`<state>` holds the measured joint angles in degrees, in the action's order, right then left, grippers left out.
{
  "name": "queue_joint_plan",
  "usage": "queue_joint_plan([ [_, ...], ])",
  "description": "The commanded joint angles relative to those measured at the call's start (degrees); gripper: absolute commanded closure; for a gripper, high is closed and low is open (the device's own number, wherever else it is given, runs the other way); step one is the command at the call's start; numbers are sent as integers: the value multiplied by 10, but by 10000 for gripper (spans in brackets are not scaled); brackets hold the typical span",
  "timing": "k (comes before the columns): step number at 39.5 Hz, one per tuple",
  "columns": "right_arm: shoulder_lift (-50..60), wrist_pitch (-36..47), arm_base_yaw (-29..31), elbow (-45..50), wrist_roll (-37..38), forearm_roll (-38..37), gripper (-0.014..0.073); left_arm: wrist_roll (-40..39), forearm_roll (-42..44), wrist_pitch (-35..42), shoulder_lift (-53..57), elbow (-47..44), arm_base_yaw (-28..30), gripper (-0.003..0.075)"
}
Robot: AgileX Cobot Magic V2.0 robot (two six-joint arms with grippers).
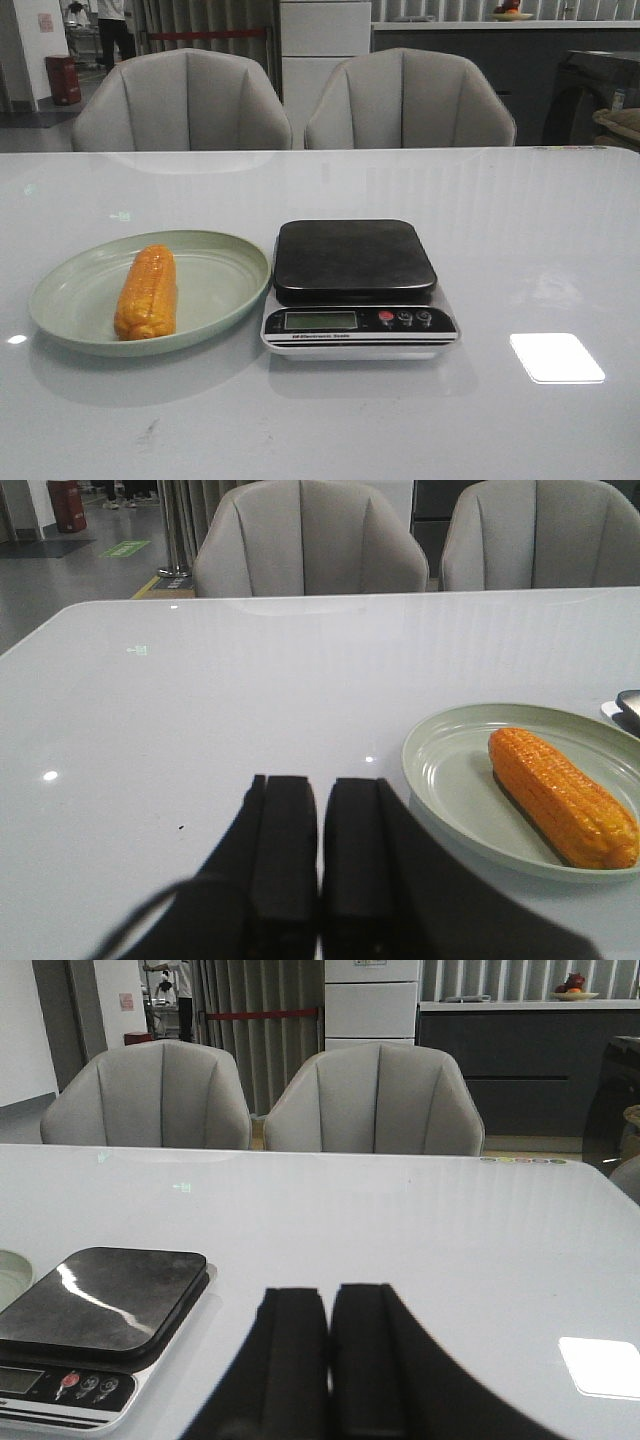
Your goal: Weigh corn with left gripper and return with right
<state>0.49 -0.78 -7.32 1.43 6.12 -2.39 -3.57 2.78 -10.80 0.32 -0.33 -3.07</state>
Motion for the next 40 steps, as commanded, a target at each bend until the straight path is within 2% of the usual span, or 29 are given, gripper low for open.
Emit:
queue_joint_plan([
  [1, 12, 43, -1, 6, -5, -7, 435, -1, -4, 44, 12, -19, 2, 607],
  [15, 12, 43, -1, 6, -5, -7, 435, -1, -4, 58, 12, -19, 2, 607],
  [21, 12, 43, -1, 6, -5, -7, 435, -1, -13, 96, 12, -19, 2, 607],
  [26, 12, 43, -1, 6, -5, -7, 435, -2, -16, 181, 12, -15, 2, 607],
  [29, 12, 43, -1, 6, -5, -7, 435, -5, -16, 197, 12, 3, 2, 607],
  [35, 12, 43, -1, 6, -5, -7, 435, -5, -16, 132, -10, 80, 2, 607],
  [40, 12, 43, -1, 6, -5, -7, 435, -5, -19, 35, -62, 159, 2, 607],
])
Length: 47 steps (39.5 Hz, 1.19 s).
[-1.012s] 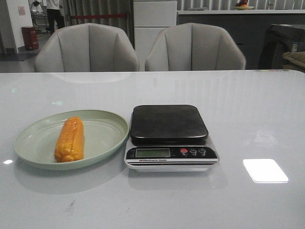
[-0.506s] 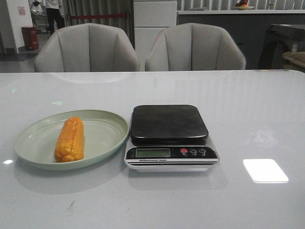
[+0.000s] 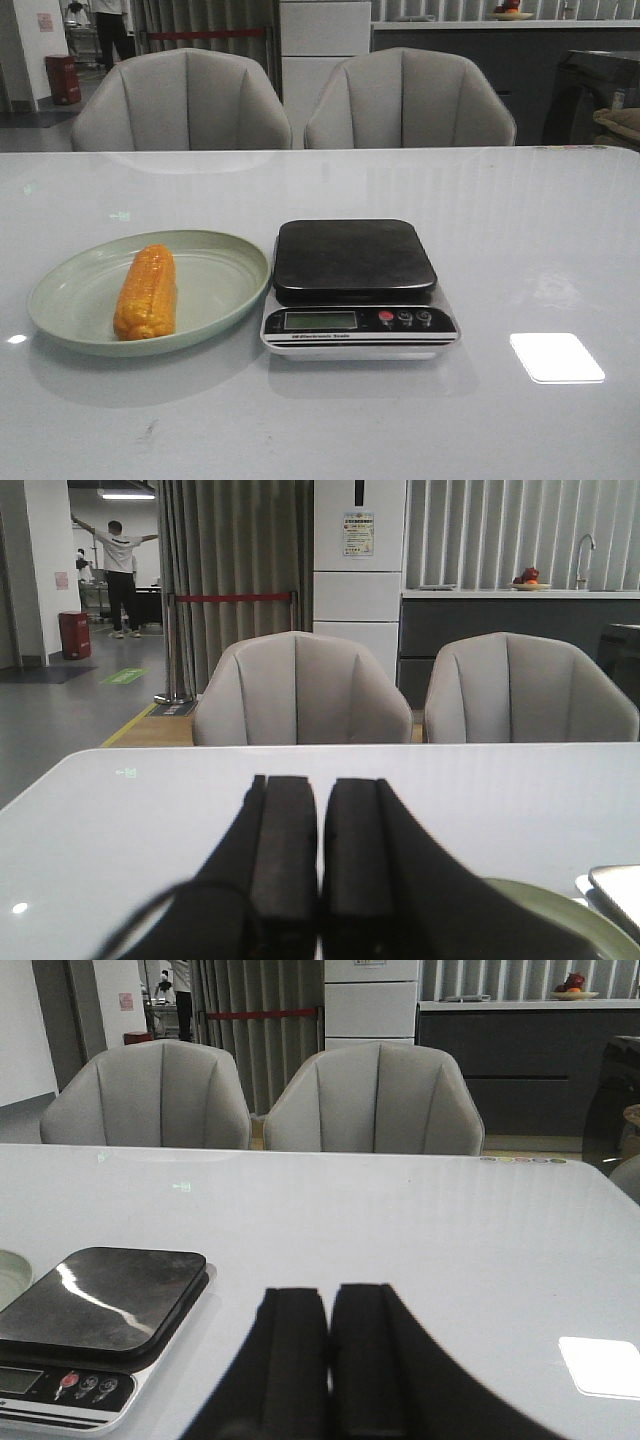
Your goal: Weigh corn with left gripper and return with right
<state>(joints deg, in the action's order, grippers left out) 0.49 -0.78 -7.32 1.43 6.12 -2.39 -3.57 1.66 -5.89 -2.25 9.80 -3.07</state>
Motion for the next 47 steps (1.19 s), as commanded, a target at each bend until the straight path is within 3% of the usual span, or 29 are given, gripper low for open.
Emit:
queue_joint_plan([
  [1, 12, 43, -1, 6, -5, -7, 435, -5, -17, -39, -50, 78, 2, 607],
  [9, 12, 43, -1, 6, -5, -7, 435, -5, -17, -200, -133, 187, 2, 607],
  [32, 12, 43, -1, 6, -5, -7, 435, -5, -17, -207, -199, 190, -7, 600],
  [36, 12, 43, -1, 6, -5, -7, 435, -5, -17, -207, -208, 190, -33, 535],
  [47, 12, 43, -1, 6, -5, -7, 435, -5, -22, -208, -266, 206, -85, 208],
])
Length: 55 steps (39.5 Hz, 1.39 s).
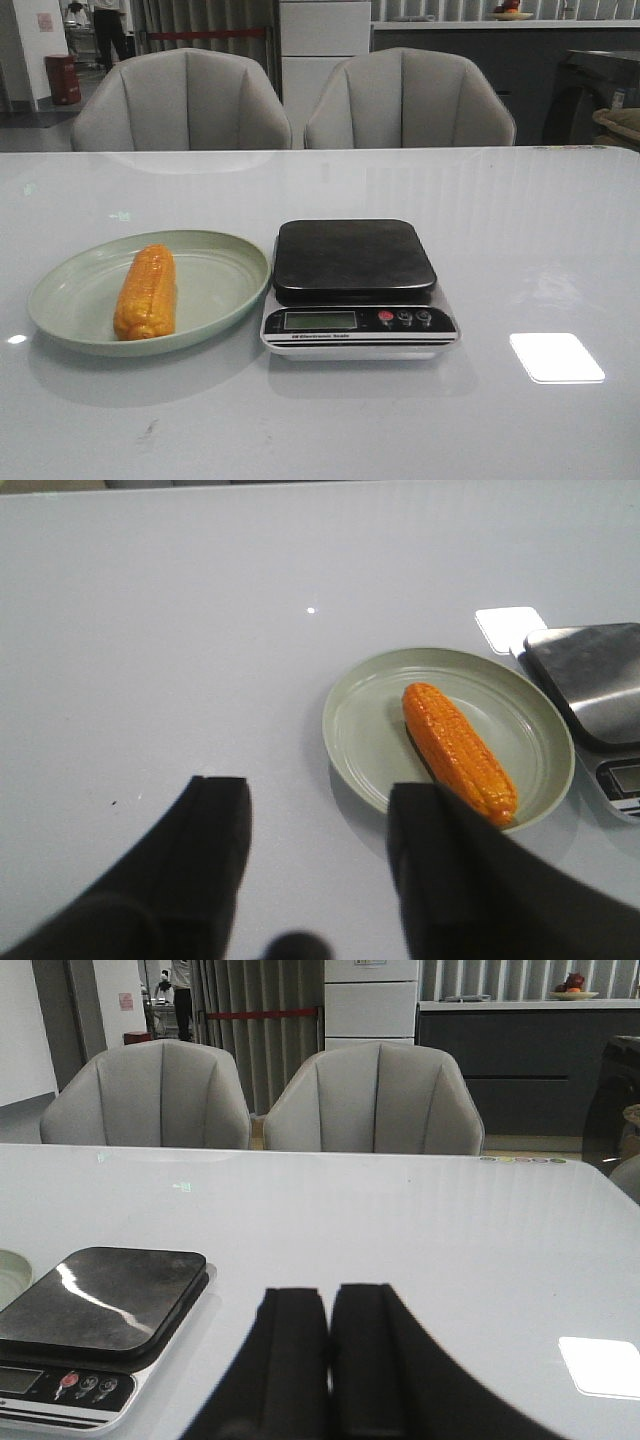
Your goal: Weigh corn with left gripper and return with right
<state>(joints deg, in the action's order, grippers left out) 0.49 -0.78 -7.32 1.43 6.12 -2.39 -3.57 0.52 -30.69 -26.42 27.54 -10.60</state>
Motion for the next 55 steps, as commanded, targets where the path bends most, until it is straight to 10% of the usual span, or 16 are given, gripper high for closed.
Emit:
queue_joint_plan([
  [1, 12, 43, -1, 6, -5, -7, 435, -5, -15, 40, -35, 33, -11, 185],
  [55, 12, 43, -1, 6, -5, -7, 435, -22, -149, 88, -694, 291, -149, 155],
])
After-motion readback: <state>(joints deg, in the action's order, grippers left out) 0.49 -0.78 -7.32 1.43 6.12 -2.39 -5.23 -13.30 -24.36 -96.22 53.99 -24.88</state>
